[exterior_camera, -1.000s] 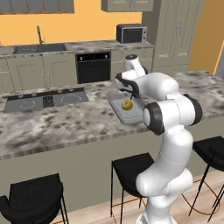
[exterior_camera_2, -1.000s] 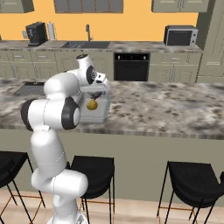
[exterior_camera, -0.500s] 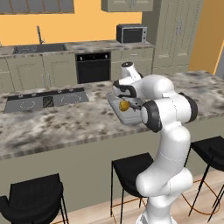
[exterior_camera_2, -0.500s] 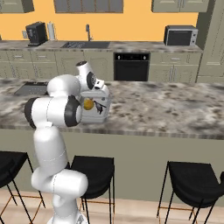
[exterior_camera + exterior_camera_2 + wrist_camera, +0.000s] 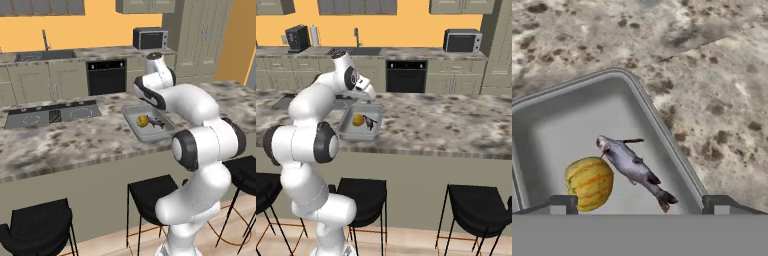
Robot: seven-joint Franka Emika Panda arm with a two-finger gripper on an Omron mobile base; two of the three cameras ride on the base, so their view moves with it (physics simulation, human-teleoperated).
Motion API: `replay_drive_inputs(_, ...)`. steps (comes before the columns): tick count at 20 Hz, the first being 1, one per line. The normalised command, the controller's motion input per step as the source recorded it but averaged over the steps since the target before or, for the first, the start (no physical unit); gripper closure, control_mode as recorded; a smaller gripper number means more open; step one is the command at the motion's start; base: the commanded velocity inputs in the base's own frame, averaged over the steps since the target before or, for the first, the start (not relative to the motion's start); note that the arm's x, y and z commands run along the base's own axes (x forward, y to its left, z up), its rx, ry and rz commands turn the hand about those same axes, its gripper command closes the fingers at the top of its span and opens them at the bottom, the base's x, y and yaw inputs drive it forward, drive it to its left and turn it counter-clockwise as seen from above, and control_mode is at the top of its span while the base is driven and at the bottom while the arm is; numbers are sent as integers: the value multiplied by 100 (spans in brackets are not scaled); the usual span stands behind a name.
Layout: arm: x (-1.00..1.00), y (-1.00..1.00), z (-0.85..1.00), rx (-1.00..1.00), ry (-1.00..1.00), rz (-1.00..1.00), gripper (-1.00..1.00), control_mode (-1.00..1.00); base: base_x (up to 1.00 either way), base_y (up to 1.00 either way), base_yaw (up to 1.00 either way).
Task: Place one squash and one fish in each tupperware on the nearby counter, to pack two identical lunches.
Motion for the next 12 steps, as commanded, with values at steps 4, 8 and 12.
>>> replay_drive_inputs(4, -100, -8, 45, 16, -24, 5, -100, -100, 0, 0, 0)
replay_drive_inputs(8, -100, -7, 33, 3, 2, 18, -100, -100, 0, 0, 0)
replay_drive_inputs(12, -100, 1, 75, -2, 19, 21, -100, -100, 0, 0, 0)
